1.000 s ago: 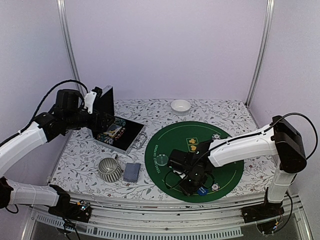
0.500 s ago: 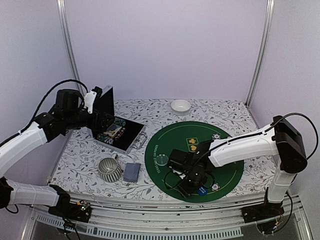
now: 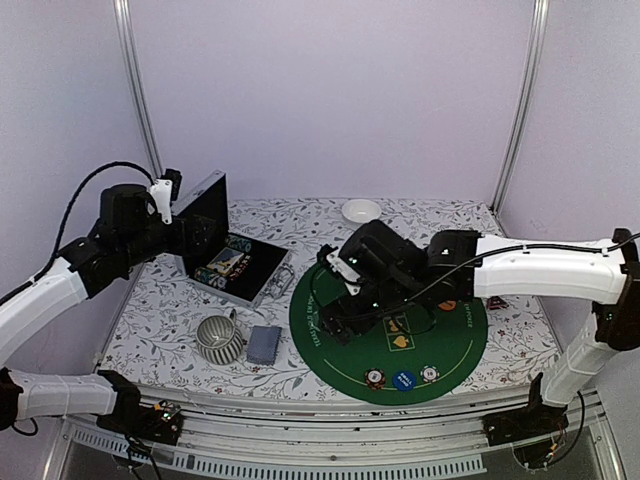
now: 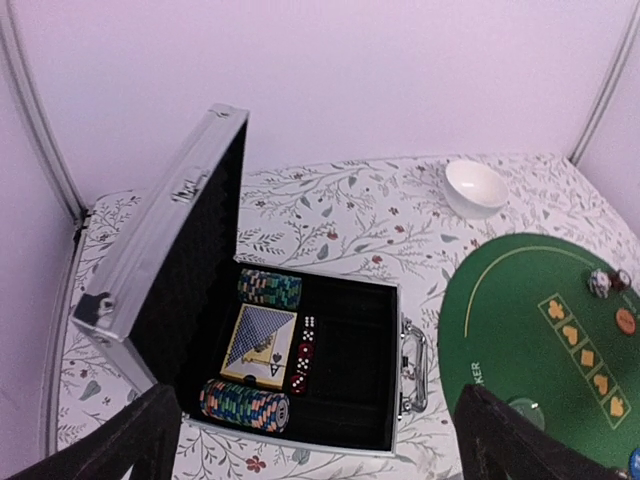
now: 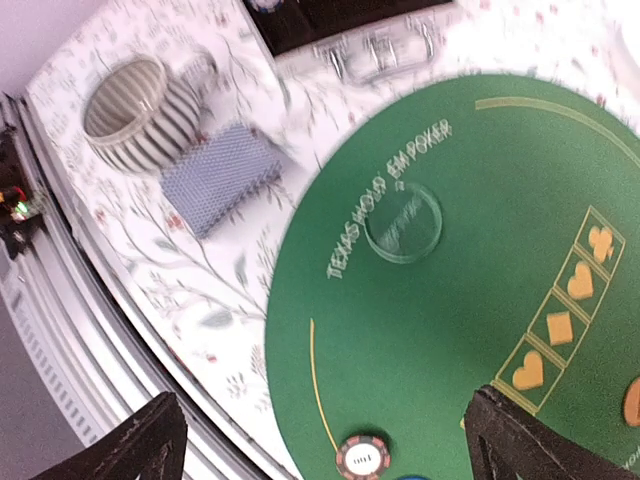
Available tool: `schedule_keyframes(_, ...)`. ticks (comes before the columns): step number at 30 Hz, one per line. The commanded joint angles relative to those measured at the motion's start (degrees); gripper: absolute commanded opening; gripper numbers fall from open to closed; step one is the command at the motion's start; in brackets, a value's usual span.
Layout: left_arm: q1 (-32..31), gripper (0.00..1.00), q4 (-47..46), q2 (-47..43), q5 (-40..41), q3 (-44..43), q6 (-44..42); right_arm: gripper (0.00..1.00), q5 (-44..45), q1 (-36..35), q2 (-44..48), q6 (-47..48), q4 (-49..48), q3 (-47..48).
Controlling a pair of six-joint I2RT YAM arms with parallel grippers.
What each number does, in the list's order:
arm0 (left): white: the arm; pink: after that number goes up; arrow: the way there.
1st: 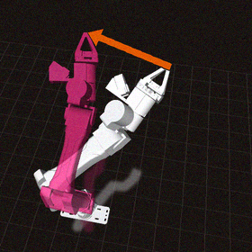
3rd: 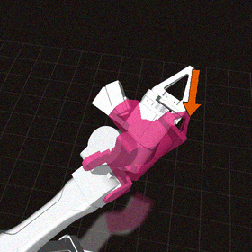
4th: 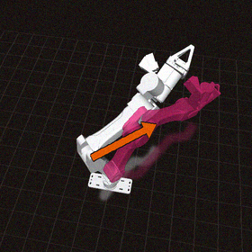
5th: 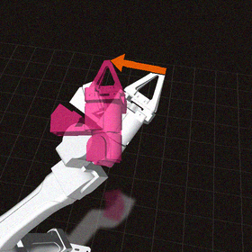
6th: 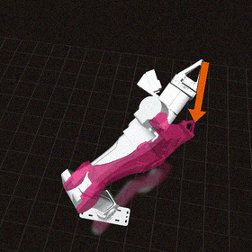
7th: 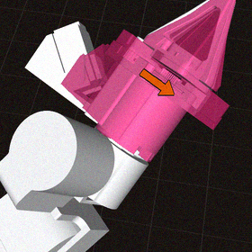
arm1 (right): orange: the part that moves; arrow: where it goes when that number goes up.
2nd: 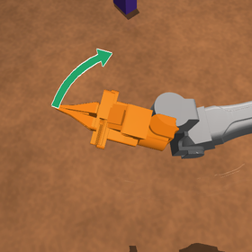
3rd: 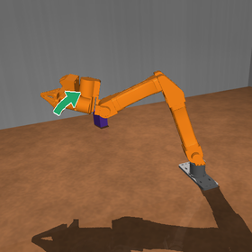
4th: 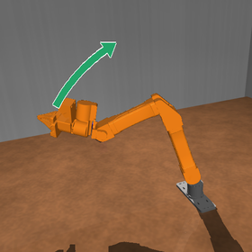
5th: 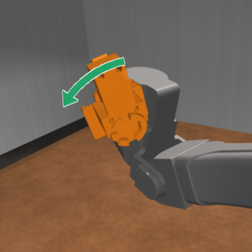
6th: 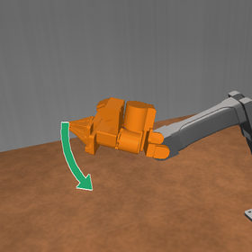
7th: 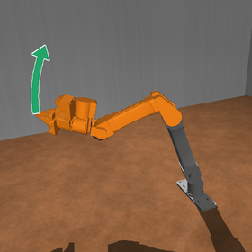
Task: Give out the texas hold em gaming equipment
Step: Place the poker chips pile in the small blind area, then pick up the poker card from the center of the board.
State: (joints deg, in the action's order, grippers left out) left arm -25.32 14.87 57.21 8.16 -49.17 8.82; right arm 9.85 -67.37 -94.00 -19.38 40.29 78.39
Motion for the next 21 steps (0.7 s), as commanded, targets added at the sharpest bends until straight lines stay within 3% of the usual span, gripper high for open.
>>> schedule_keyframes(1,0.3,0.98,-5.1,-4.9,5.3,1.5,9.0,0.99,-4.3,2.9,6.9,4.4,-21.7,-5.8)
schedule_keyframes(3,0.4,0.98,-6.8,-7.4,-0.7,2.8,1.1,0.99,-7.5,4.9,8.3,3.9,-29.8,-8.4)
schedule_keyframes(6,0.4,0.98,-8.6,-11.3,-5.4,4.4,-0.6,0.99,-7.2,6.5,8.8,1.3,-36.6,-11.6)
schedule_keyframes(9,0.0,0.96,-6.8,-12.5,-8.6,4.6,0.3,0.99,-3.9,6.5,7.6,-2.5,-36.9,-11.9)
schedule_keyframes(13,-2.9,0.90,2.9,-8.8,-11.1,0.8,4.0,1.00,-4.0,6.6,4.5,-6.7,-34.7,-11.0)
schedule_keyframes(17,-11.7,0.90,9.6,-6.1,-6.3,-0.9,8.9,1.00,-2.5,6.6,2.3,-8.2,-32.2,-10.2)
schedule_keyframes(21,-23.4,0.90,16.0,-3.6,5.4,-2.2,13.6,1.00,0.9,6.5,1.9,-7.5,-30.1,-9.6)
